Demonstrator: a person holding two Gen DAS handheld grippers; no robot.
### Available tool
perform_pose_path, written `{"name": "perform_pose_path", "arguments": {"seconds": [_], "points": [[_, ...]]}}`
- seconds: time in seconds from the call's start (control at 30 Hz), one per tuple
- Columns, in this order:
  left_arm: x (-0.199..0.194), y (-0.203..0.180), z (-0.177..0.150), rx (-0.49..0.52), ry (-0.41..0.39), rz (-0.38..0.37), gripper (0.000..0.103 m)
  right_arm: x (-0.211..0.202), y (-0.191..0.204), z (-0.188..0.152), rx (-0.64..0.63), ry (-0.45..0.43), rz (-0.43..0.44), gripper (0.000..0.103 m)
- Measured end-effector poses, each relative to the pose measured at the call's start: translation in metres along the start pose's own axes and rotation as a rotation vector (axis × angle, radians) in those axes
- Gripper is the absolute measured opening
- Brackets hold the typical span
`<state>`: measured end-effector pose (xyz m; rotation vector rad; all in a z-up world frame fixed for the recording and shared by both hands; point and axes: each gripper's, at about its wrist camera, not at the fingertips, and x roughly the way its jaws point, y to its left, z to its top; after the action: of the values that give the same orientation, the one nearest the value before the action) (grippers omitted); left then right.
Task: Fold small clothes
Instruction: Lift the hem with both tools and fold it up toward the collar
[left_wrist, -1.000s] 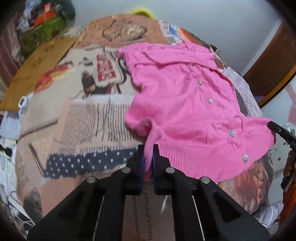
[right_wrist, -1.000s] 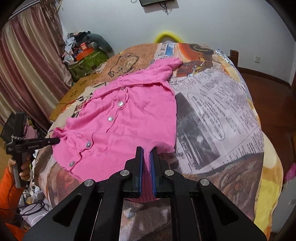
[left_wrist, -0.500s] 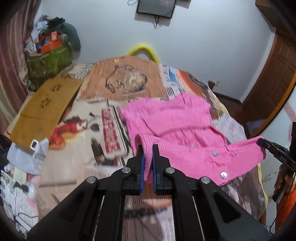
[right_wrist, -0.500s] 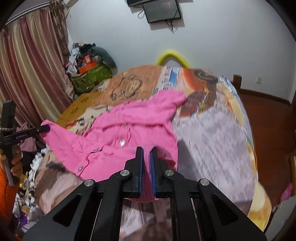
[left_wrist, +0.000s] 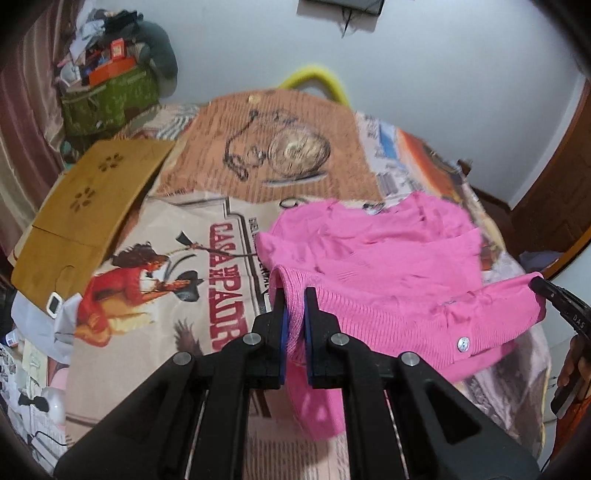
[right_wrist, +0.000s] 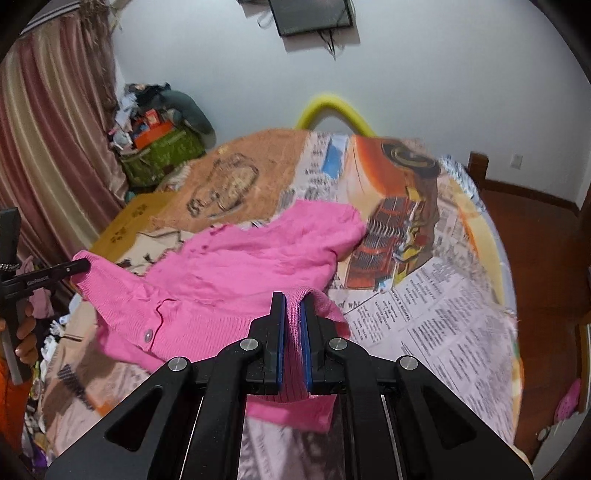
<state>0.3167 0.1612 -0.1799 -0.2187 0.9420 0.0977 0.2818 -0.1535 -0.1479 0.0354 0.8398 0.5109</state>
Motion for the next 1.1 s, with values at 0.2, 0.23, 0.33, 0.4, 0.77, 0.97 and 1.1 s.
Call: {"name": "perform_pose_path", "arguments": {"seconds": [0.2,0.23,0.33,0.4,0.77,0.97,1.1], "points": [[0.055,0.006,0.003,-0.019,0.078,0.016,0.007,0.044,-0.025,0.001,0.047,0.062,-0.017,0.007],[0.062,0.008,0.003,-0.023,0.088,0.018,0.007,0.048,-0.027,0.001,0.053,0.067,-0.016,0.007],[0.075,0.008,0.004,-0.011,0.100,0.043,0.008,0.058,-0.033,0.001,0.057,0.083,-0.016,0.007],[0.074,0.006,0.006,0.027,0.089,0.078,0.014,0.059,-0.033,0.000,0.041,0.091,-0.021,0.009],[0.012,-0.002,-0.006,0.187,-0.059,0.144,0.065,0.013,-0.030,-0.002,-0.025,0.023,-0.051,0.039],[0.013,-0.001,-0.034,0.249,-0.015,0.193,0.082,0.003,-0.017,-0.024,-0.090,0.066,-0.023,0.052],[0.025,0.006,-0.044,0.233,0.028,0.198,0.083,0.008,-0.019,-0.037,-0.088,0.103,-0.035,0.055]]}}
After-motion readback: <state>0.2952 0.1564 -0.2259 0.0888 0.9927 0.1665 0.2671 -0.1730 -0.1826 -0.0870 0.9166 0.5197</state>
